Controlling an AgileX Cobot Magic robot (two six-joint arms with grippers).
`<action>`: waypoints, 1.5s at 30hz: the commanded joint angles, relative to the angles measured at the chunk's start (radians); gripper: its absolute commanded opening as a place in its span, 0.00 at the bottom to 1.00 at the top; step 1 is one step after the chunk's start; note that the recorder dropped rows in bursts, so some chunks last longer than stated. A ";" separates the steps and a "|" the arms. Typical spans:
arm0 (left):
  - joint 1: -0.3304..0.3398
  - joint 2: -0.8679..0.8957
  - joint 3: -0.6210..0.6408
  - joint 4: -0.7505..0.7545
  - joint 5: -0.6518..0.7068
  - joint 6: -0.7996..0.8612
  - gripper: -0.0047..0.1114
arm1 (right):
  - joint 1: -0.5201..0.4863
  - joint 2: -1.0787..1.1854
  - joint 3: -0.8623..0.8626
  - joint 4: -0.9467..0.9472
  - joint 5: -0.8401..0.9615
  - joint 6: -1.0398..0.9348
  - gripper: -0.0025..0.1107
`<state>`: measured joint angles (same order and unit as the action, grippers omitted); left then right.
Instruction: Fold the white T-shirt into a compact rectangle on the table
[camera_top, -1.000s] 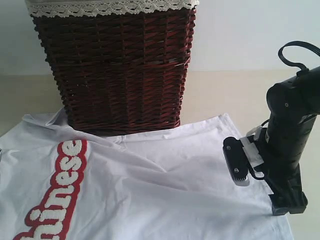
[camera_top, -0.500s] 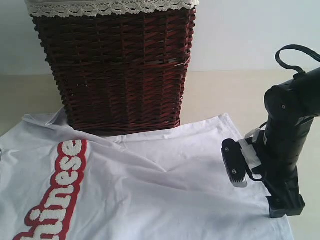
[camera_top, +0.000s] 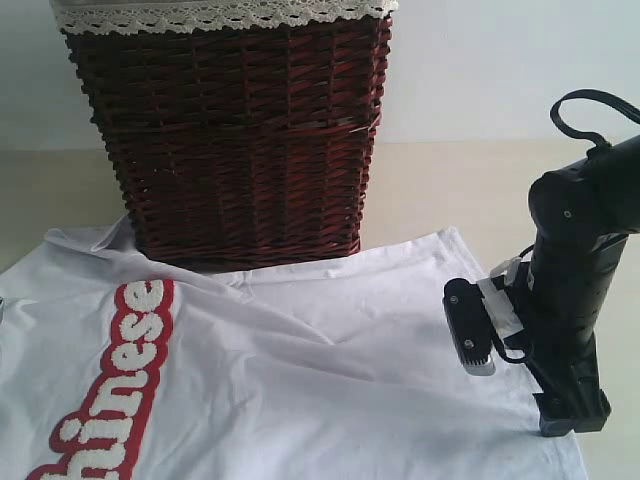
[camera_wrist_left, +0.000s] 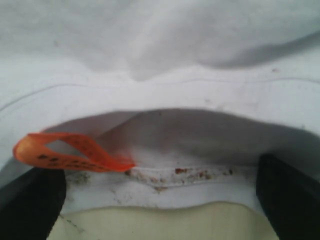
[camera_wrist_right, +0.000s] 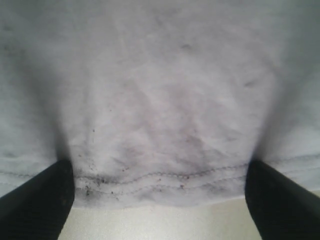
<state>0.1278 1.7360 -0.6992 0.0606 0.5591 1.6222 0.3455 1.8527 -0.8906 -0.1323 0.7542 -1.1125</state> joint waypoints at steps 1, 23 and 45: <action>0.000 0.034 0.023 -0.014 -0.020 -0.004 0.93 | -0.005 0.002 -0.003 0.001 0.002 -0.002 0.80; 0.000 0.034 0.023 -0.014 -0.020 -0.004 0.93 | -0.005 0.002 -0.003 0.004 -0.044 -0.002 0.80; 0.000 0.034 0.023 -0.014 -0.020 -0.004 0.93 | -0.005 0.053 -0.003 0.000 -0.042 0.000 0.08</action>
<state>0.1278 1.7360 -0.6992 0.0606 0.5591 1.6222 0.3455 1.8741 -0.9052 -0.1319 0.7318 -1.1125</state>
